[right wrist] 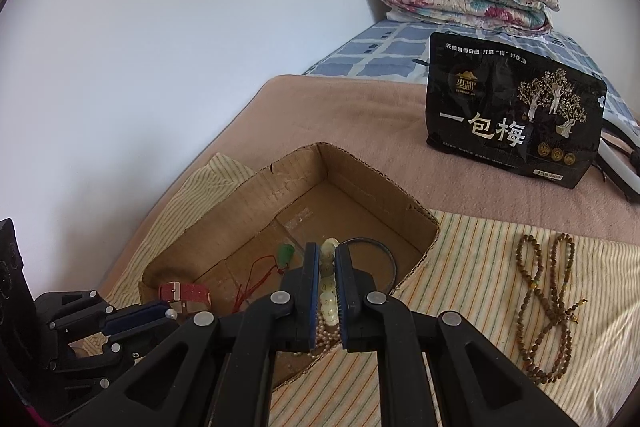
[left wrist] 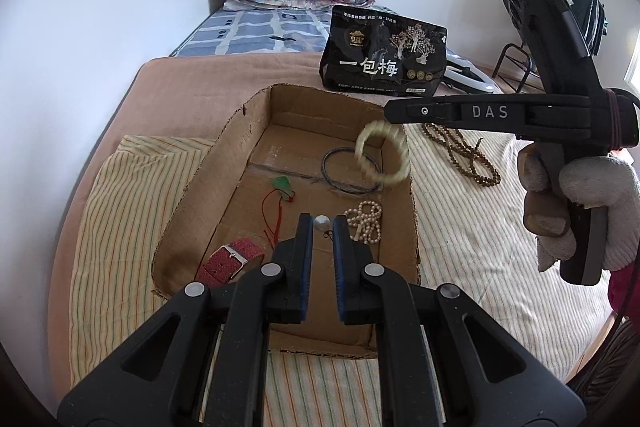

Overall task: Organize jewelry
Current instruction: 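Carry pearl and bracelet over the cardboard box and open both tools to release, then move both open tools out of the box toward the brown prayer beads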

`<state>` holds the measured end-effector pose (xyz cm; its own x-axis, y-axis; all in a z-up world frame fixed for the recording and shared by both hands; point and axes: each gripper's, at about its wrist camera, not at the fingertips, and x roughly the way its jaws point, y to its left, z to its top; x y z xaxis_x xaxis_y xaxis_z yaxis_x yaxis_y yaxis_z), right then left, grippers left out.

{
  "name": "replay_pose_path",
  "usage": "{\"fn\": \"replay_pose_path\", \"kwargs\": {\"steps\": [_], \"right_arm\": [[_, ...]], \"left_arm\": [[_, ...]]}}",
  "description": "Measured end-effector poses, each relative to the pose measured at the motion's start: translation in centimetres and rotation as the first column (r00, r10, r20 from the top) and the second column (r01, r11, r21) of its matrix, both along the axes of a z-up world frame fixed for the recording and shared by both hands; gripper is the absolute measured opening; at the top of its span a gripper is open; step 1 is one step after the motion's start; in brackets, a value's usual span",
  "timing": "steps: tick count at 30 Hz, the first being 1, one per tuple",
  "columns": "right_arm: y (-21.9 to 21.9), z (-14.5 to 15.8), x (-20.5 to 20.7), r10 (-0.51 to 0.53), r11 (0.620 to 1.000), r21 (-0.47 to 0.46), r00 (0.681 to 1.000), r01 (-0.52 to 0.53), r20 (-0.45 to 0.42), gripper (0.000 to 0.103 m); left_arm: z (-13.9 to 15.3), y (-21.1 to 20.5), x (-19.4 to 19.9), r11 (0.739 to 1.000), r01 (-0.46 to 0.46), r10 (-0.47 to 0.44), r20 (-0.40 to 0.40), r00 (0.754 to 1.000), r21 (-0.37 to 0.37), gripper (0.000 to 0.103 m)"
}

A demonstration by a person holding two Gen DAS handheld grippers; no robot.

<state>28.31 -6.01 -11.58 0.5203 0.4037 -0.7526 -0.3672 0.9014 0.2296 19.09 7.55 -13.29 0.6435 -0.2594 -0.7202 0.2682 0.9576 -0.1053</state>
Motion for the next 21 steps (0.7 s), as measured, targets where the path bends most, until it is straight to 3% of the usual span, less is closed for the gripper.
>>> {"fn": "replay_pose_path", "kwargs": {"steps": [3, 4, 5, 6, 7, 8, 10, 14, 21], "right_arm": [[0.2, -0.1, 0.1, 0.008, 1.0, 0.002, 1.0, -0.008, 0.0, 0.016], [0.3, -0.1, 0.0, 0.009, 1.0, -0.002, 1.0, -0.009, 0.005, 0.032], [0.4, -0.1, 0.0, 0.006, 1.0, -0.008, 1.0, -0.006, 0.012, 0.046], [0.5, 0.0, -0.1, 0.003, 1.0, -0.012, 1.0, -0.003, 0.019, 0.052], [0.5, 0.1, -0.1, 0.004, 1.0, -0.013, 1.0, -0.003, 0.023, 0.064], [0.6, 0.2, -0.1, 0.004, 1.0, -0.016, 1.0, -0.003, 0.027, 0.076], [0.8, 0.4, -0.2, -0.001, 1.0, -0.028, 0.999, 0.002, 0.04, 0.088], [1.1, 0.5, -0.3, -0.008, 0.999, -0.05, 0.999, 0.011, 0.053, 0.103], [1.0, 0.6, -0.4, -0.021, 0.998, -0.06, 0.998, 0.024, 0.056, 0.103]], "left_arm": [[-0.3, -0.1, 0.3, 1.0, 0.0, 0.0, -0.017, 1.0, 0.009, 0.008], [-0.4, -0.1, 0.3, 1.0, 0.001, -0.001, -0.02, 1.0, 0.011, 0.01], [-0.5, 0.0, 0.4, 1.0, 0.001, -0.001, -0.023, 1.0, 0.012, 0.02], [-0.6, 0.0, 0.4, 1.0, 0.0, 0.001, -0.025, 1.0, 0.014, 0.03], [-0.6, 0.0, 0.3, 1.0, -0.004, 0.004, -0.022, 1.0, 0.014, 0.052], [-0.5, 0.1, 0.2, 1.0, -0.008, 0.008, -0.009, 1.0, 0.012, 0.063], [-0.4, 0.1, -0.1, 1.0, -0.01, 0.009, 0.012, 1.0, 0.011, 0.065], [-0.7, -0.2, -0.1, 0.999, -0.009, 0.009, 0.005, 1.0, 0.037, 0.065], [-0.6, -0.3, -0.1, 0.999, -0.01, 0.01, 0.008, 1.0, 0.039, 0.065]]}}
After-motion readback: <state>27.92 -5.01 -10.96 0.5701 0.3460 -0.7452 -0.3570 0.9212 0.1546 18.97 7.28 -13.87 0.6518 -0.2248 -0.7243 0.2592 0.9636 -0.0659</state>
